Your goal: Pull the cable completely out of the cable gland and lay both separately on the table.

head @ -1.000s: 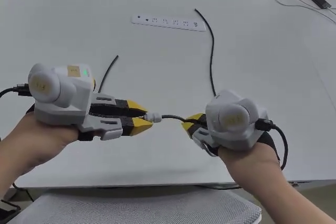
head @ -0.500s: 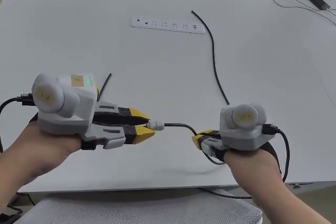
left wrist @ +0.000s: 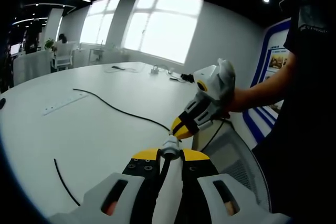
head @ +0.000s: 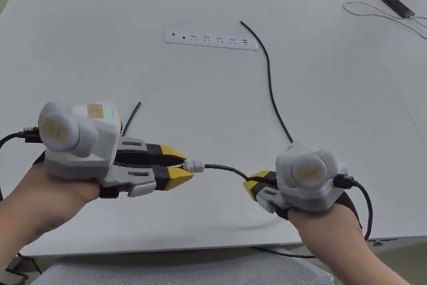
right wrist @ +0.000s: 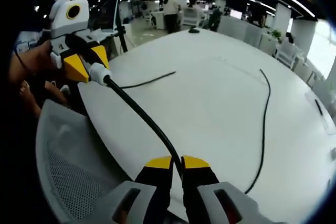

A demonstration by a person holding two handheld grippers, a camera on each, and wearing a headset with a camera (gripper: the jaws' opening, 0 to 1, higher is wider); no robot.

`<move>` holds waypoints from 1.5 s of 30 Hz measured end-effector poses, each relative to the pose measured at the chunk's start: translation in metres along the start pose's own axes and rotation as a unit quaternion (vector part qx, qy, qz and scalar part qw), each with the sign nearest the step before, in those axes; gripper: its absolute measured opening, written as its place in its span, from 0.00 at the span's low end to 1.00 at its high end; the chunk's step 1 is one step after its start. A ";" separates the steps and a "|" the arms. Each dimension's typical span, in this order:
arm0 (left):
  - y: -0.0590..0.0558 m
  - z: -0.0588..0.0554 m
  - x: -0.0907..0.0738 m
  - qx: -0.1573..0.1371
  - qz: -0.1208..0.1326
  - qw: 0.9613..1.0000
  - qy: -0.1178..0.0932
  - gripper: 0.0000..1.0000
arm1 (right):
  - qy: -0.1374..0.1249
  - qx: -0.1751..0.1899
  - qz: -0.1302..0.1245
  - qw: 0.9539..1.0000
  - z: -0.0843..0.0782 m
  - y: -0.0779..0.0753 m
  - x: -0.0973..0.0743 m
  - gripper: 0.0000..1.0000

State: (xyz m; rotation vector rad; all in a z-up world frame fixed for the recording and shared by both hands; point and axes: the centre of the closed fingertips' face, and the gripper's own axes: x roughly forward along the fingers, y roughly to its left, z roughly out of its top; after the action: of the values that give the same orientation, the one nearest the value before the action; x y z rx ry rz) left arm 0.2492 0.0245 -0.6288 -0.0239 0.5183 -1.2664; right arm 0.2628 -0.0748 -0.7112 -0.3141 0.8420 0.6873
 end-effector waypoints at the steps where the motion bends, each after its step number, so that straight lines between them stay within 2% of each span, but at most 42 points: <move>1: 0.000 0.000 0.000 0.000 0.000 1.000 0.000 0.15 | -0.002 -0.003 -0.002 1.000 0.001 -0.001 0.000 0.01; 7: 0.004 0.001 -0.001 -0.003 0.004 1.000 -0.002 0.15 | -0.001 -0.039 -0.013 0.999 0.005 -0.002 -0.007 0.03; 10: 0.005 0.001 -0.001 -0.004 0.007 1.000 -0.003 0.15 | -0.011 -0.067 -0.020 0.997 0.014 -0.001 -0.015 0.11; 13: 0.005 0.001 -0.001 -0.005 0.008 1.000 -0.002 0.15 | -0.024 -0.087 -0.009 0.996 0.025 0.005 -0.020 0.17; 17: 0.004 -0.002 0.000 -0.007 0.007 1.000 0.000 0.15 | -0.060 -0.147 0.003 0.987 0.055 0.024 -0.031 0.22; 18: 0.004 -0.002 0.000 -0.007 0.006 1.000 0.000 0.15 | -0.058 -0.155 0.003 0.986 0.058 0.027 -0.032 0.22; 21: 0.003 -0.004 0.001 -0.006 0.005 1.000 0.003 0.15 | -0.068 -0.198 0.011 0.978 0.072 0.043 -0.032 0.23; 23: 0.002 -0.003 0.000 -0.006 0.004 1.000 0.002 0.15 | -0.063 -0.209 0.008 0.976 0.074 0.047 -0.031 0.22; 25: 0.002 -0.003 0.000 -0.005 0.004 1.000 0.002 0.15 | -0.062 -0.235 0.011 0.970 0.077 0.055 -0.027 0.22; 30: 0.001 -0.004 0.000 -0.006 0.003 1.000 0.004 0.15 | -0.055 -0.247 0.016 0.967 0.076 0.062 -0.020 0.16; 36: -0.002 -0.005 0.001 -0.006 0.002 1.000 0.005 0.15 | -0.051 -0.272 0.012 0.961 0.077 0.068 -0.016 0.10; 39: -0.002 -0.006 0.002 -0.006 0.002 1.000 0.008 0.15 | -0.049 -0.268 0.015 0.962 0.077 0.071 -0.014 0.06; 44: 0.000 -0.005 0.002 -0.009 0.005 1.000 0.005 0.15 | -0.050 -0.275 0.010 0.960 0.077 0.071 -0.015 0.01; 45: -0.001 -0.005 0.002 -0.009 0.004 1.000 0.006 0.15 | -0.047 -0.271 0.010 0.961 0.076 0.071 -0.015 0.01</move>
State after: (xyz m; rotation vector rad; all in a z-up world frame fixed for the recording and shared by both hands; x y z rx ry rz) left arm 0.2469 0.0238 -0.6340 -0.0286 0.5400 -1.2551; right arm 0.2523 0.0109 -0.6504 -0.7589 0.5538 0.9412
